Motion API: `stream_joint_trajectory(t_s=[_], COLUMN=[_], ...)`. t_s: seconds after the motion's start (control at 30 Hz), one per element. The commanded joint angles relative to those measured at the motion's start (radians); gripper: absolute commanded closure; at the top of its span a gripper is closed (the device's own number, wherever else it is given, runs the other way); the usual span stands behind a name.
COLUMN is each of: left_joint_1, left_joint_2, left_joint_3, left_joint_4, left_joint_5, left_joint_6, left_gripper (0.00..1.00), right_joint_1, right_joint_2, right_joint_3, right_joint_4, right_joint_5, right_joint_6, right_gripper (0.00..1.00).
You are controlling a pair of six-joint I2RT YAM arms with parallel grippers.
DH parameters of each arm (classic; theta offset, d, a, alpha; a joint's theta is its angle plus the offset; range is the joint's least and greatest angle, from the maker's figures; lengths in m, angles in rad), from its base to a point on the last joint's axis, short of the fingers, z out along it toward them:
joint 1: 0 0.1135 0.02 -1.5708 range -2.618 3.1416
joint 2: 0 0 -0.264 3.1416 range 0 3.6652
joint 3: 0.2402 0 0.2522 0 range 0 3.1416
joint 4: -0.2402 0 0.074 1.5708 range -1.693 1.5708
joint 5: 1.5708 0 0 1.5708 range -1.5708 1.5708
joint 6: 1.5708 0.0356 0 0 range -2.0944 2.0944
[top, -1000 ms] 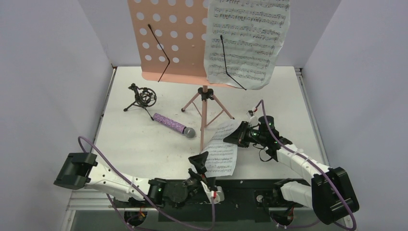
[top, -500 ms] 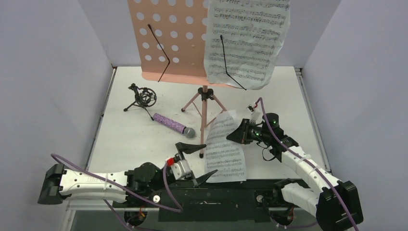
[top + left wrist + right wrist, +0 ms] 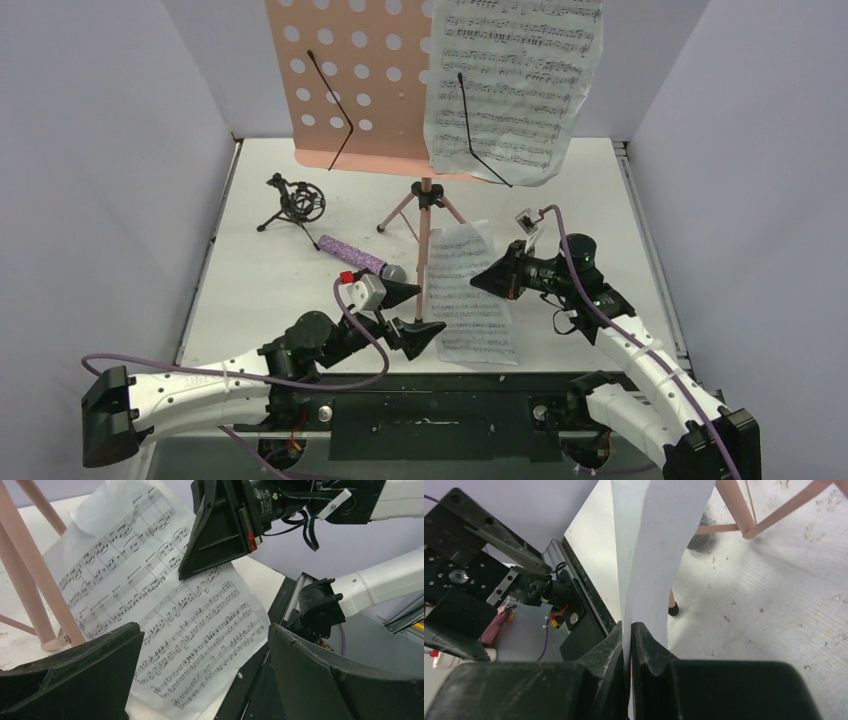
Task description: Set up the instrument practice props
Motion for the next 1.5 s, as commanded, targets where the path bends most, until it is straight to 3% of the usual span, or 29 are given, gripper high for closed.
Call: stream_joint_trajectory(t_s=[0.0, 0.27, 0.43, 0.77, 1.0, 1.13, 1.23, 1.37, 1.47], left_joint_1=[0.059, 0.153, 0.190, 0.220, 0.234, 0.241, 0.242, 0.246, 0.253], left_joint_2=[0.007, -0.034, -0.089, -0.104, -0.057, -0.013, 0.020, 0.054, 0.054], left_joint_3=[0.017, 0.125, 0.222, 0.480, 0.543, 0.548, 0.529, 0.516, 0.494], left_joint_4=[-0.001, -0.236, -0.436, -0.877, -1.046, -1.076, -1.033, -0.988, -0.949], left_joint_5=[0.119, 0.288, 0.406, 0.400, 0.520, 0.689, 0.783, 0.798, 0.760], left_joint_6=[-0.088, 0.032, 0.156, 0.370, 0.391, 0.380, 0.354, 0.335, 0.316], left_gripper=[0.04, 0.04, 0.04, 0.04, 0.03, 0.01, 0.13, 0.45, 0.74], right_joint_1=[0.002, 0.017, 0.098, 0.550, 0.622, 0.629, 0.632, 0.636, 0.637], right_joint_2=[-0.021, -0.036, -0.001, 0.134, 0.161, 0.168, 0.174, 0.185, 0.179], right_joint_3=[0.068, 0.228, 0.336, 0.402, 0.419, 0.431, 0.437, 0.445, 0.438], right_joint_4=[-0.012, -0.165, -0.280, -0.430, -0.417, -0.422, -0.418, -0.419, -0.426], right_joint_5=[-0.031, -0.132, -0.171, 0.195, 0.236, 0.240, 0.241, 0.248, 0.286], right_joint_6=[-0.074, -0.199, -0.270, -0.385, -0.396, -0.405, -0.411, -0.414, -0.420], right_gripper=[0.95, 0.95, 0.95, 0.95, 0.95, 0.95, 0.95, 0.94, 0.92])
